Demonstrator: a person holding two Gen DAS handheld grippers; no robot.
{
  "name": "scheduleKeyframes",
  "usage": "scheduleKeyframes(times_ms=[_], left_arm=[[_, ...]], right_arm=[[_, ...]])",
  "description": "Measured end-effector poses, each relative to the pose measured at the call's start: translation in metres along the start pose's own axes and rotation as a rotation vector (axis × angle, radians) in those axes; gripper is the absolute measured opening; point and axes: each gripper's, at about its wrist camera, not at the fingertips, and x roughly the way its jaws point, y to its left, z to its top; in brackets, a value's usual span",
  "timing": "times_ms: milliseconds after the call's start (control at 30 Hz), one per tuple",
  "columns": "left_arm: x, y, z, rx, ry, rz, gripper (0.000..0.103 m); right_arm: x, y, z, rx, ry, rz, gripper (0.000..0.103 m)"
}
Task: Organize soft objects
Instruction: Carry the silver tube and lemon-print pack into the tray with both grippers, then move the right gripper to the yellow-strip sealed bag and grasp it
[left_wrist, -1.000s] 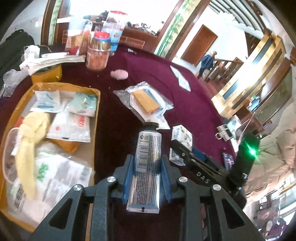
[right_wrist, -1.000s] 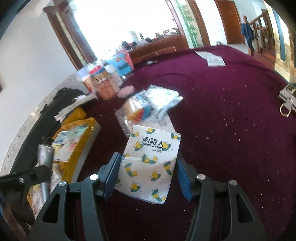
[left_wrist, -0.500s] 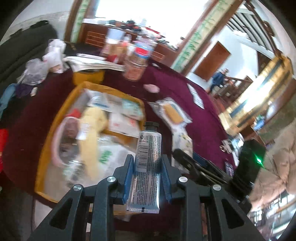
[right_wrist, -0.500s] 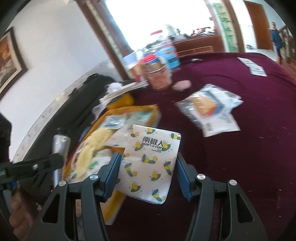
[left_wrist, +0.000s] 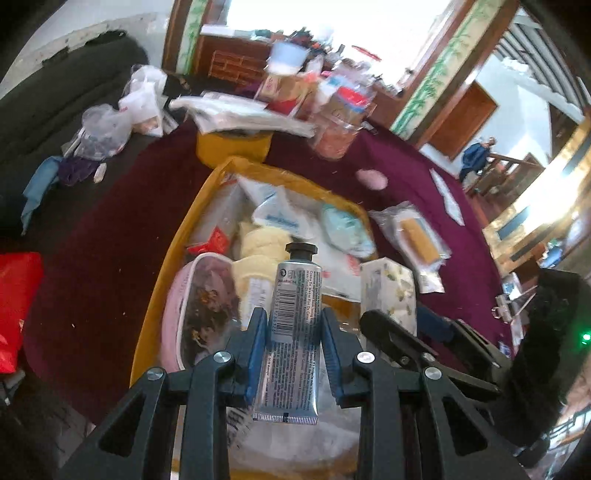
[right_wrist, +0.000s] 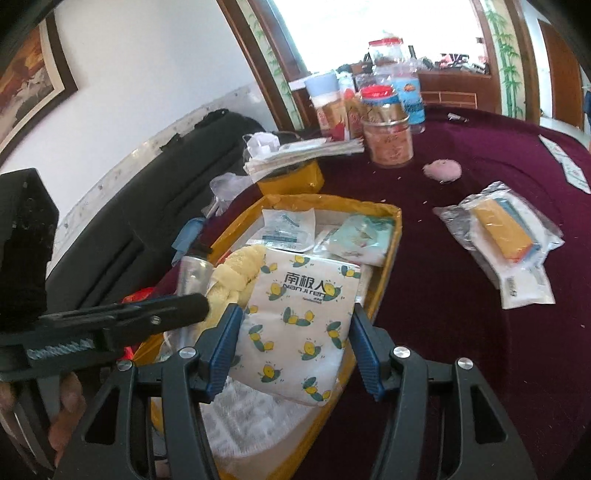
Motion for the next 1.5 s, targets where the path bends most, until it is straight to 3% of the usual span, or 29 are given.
scheduleKeyframes(times_ms=[200,600,767,800,867,1100,1233,1433,1500], left_arm=[[0.022,0.010,0.007,0.001,0.003,0.067,0.030],[0.026,0.015,0.011,-0.004,-0.031,0.080,0.032],[0.021,0.016,0.009,-0.016,-0.067,0.070,0.073],[0.017,0.016,0.008,-0.017,-0.084,0.062,0.074],[0.010,0.014,0.006,-0.010,-0.119,0.064,0.078],[-0.014,0.002,0.001,-0.002,-0.196,0.026,0.081],[-0.031,-0.015,-0.003,0.008,-0.247,0.008,0.090],[-0.037,-0.052,-0.003,0.060,-0.249,-0.026,0.094],[-0.032,-0.062,-0.005,0.068,-0.243,-0.037,0.094]], right_arm=[[0.022,-0.005,0.000,0.030,0.033,-0.027,0.058],[0.033,0.001,-0.001,-0.011,0.041,-0.067,0.061],[0.028,0.001,-0.002,-0.025,0.036,-0.044,0.069],[0.025,0.001,-0.002,-0.027,0.028,-0.043,0.070],[0.016,0.002,-0.004,-0.035,-0.006,-0.044,0.085],[-0.016,-0.007,-0.010,0.003,-0.108,-0.014,0.086],[-0.036,-0.023,-0.008,0.076,-0.131,0.043,0.086],[-0.059,-0.056,0.000,0.116,-0.159,0.007,0.088],[-0.058,-0.079,0.002,0.148,-0.126,-0.012,0.089]])
